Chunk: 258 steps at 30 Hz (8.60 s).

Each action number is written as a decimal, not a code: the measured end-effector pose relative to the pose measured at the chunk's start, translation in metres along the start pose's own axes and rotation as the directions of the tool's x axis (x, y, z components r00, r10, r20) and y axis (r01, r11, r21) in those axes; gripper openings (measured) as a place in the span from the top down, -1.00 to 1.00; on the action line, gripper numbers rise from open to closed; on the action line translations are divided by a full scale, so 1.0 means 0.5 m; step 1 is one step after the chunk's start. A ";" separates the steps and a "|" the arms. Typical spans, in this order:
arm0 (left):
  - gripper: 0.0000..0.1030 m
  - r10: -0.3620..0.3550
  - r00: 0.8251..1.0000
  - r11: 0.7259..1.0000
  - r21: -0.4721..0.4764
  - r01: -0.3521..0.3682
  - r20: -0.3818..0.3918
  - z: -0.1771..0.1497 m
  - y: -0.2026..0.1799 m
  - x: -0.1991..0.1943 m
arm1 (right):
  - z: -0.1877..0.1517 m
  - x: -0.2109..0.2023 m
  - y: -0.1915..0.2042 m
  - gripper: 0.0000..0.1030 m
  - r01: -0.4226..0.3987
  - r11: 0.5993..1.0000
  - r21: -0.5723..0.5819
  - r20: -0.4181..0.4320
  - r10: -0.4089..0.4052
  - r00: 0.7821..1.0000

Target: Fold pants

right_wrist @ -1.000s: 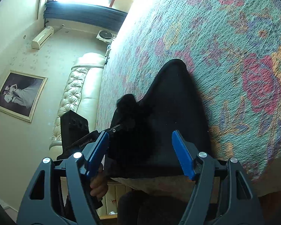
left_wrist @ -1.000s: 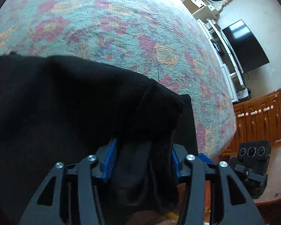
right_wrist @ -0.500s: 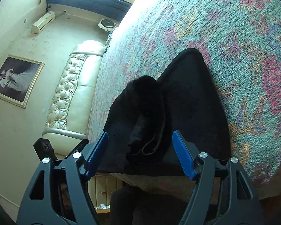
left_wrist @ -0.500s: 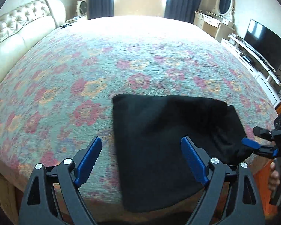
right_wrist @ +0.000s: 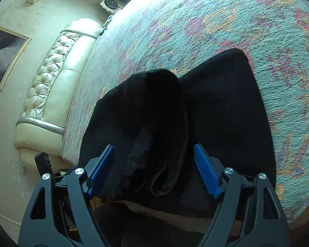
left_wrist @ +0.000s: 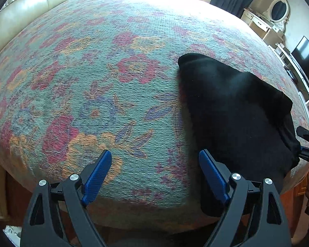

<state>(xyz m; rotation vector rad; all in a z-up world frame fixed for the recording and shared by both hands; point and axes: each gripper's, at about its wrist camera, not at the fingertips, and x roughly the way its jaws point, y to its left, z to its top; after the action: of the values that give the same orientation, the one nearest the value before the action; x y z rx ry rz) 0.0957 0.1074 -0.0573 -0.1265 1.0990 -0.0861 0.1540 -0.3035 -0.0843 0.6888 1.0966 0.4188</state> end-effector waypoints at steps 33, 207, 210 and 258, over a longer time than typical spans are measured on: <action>-0.66 -0.022 0.999 1.000 -0.015 0.021 -0.047 -0.002 -0.011 0.026 | 0.019 -0.061 0.048 0.72 0.055 0.991 -0.126 0.093 -0.044 0.995; 0.41 -0.454 0.891 0.890 -0.025 0.455 0.017 0.186 -0.126 0.167 | 0.138 0.017 -0.134 0.33 -0.150 0.988 0.031 0.138 0.145 0.980; 0.44 -0.438 0.898 0.898 -0.029 0.439 0.026 0.193 -0.119 0.161 | 0.143 0.019 -0.116 0.35 -0.139 0.990 0.015 0.147 0.135 0.980; 0.57 -0.296 0.949 0.955 0.008 0.297 0.111 0.313 -0.020 0.150 | 0.224 0.180 -0.013 0.30 -0.210 0.978 -0.005 0.118 0.209 0.971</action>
<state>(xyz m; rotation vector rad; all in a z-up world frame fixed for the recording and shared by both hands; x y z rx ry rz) 0.2690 0.0967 -0.0517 -0.3012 0.9626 -0.3403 0.2929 -0.2854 -0.1170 0.8300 0.9168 0.5478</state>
